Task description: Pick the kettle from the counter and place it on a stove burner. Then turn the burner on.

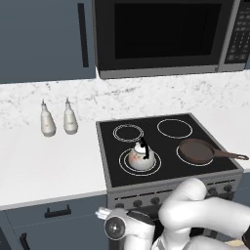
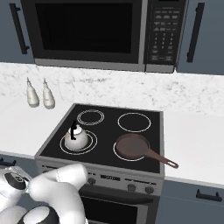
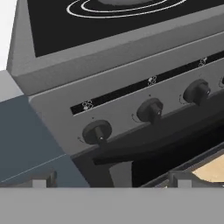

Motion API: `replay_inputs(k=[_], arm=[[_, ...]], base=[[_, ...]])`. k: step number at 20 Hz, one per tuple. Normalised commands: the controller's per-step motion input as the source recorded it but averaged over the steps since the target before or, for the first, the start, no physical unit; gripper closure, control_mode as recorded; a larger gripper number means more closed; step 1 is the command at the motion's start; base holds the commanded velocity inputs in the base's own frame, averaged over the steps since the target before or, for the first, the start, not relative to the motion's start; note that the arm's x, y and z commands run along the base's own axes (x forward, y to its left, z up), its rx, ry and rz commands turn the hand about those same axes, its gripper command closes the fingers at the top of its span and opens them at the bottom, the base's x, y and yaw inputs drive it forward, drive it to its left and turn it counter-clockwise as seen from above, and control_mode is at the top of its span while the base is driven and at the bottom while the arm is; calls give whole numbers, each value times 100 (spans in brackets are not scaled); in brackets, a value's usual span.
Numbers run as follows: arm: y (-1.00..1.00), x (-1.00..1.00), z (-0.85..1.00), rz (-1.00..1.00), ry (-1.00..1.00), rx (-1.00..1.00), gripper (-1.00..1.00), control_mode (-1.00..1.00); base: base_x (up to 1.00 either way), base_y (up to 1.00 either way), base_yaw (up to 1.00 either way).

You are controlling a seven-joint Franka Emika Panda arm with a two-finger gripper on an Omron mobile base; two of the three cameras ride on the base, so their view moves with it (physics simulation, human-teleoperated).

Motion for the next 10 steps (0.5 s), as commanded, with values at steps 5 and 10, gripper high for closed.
replay_inputs(k=[5,10], arm=[[17,10,7,6,-10,-2,-100,-100],[3,28,0,8,-9,-12,-100,-100]], base=[[0,0,0],[0,0,0]])
